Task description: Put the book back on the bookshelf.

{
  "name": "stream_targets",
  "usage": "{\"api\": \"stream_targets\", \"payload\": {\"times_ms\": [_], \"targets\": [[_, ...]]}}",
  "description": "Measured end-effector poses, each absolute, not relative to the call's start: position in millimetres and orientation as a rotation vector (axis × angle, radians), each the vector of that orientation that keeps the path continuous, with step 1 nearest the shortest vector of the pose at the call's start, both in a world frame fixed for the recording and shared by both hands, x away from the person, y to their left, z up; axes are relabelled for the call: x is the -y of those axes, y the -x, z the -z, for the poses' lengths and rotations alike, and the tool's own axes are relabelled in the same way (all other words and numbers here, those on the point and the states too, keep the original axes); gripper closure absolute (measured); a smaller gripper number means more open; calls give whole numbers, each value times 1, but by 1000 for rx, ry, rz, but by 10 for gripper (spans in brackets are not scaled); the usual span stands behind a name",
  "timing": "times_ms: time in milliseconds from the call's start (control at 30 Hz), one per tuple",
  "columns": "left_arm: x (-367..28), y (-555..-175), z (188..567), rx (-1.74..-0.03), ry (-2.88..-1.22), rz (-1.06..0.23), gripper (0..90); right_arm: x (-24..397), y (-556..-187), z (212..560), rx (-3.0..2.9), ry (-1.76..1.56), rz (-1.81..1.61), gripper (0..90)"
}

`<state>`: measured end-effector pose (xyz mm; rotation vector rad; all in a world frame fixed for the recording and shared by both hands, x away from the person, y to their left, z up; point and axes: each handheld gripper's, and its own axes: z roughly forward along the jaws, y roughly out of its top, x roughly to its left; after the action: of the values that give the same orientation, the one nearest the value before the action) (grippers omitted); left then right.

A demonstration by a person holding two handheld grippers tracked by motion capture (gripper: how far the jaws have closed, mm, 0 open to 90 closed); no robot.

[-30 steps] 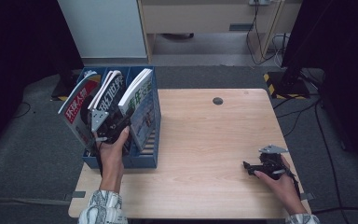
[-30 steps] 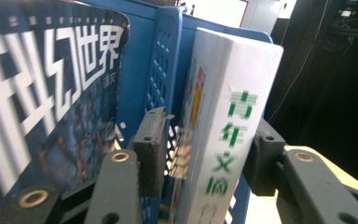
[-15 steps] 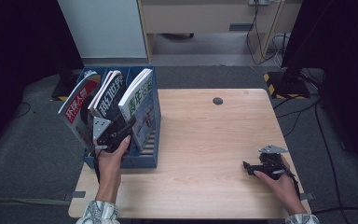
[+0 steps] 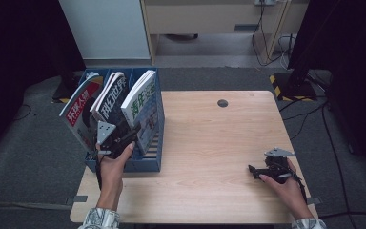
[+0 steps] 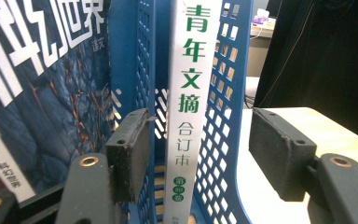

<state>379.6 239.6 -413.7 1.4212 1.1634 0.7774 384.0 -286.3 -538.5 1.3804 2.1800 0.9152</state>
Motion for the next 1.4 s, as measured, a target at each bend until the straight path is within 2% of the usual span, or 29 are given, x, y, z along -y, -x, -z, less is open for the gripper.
{"api": "stream_targets", "payload": {"times_ms": [633,1100,1400], "targets": [[-234,-372,411,-1145,-1497,-752,305,286,-385,539,-2180,-1377,-916,38],[-234,-369,410,-1148,-1523,-701,152,286,-385,539,-2179,-1375,-915,36],[-233,-364,407,-1128,-1561,-712,123,286,-385,539,-2182,-1370,-913,35]]}}
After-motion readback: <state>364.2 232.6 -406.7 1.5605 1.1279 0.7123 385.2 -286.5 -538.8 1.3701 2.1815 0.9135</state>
